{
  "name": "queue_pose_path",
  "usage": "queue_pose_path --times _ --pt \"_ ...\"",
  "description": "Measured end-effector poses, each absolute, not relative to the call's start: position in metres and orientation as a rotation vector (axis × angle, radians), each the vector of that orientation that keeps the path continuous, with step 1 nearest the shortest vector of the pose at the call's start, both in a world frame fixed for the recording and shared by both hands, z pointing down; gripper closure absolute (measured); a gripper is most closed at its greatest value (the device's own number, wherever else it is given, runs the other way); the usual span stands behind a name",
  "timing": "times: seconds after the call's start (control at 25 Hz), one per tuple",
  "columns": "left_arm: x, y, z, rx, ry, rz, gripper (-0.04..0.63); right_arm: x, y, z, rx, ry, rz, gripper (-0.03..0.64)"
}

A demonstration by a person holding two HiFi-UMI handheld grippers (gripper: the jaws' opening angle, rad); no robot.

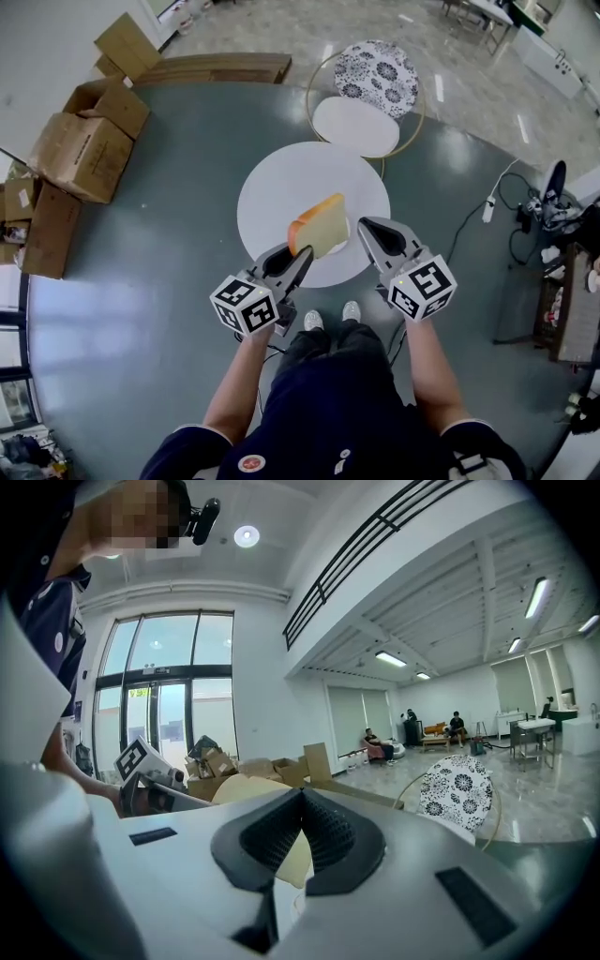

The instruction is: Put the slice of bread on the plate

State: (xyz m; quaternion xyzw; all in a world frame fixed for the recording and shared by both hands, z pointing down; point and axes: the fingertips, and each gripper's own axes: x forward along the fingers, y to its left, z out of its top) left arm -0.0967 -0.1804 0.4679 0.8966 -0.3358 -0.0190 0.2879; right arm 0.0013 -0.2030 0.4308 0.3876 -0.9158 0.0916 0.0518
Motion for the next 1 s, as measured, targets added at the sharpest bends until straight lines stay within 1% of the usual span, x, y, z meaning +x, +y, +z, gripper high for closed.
queue_pose_path --times 0.48,0.72,1.0 --pt "-0.081 -0.186 0.541 2.183 -0.892 0.005 0.499 0.007 -0.213 0.491 1.079 -2.729 0.374 0.609" --pt "-0.073 -0.193 0.581 2.107 -0.878 0.023 0.498 0.011 -0.221 0.530 1.085 -2.673 0.473 0.611" --pt "-0.064 -0.216 0.628 2.037 -0.858 0.036 0.497 0.011 -0.228 0.563 1.070 -2.616 0.551 0.610"
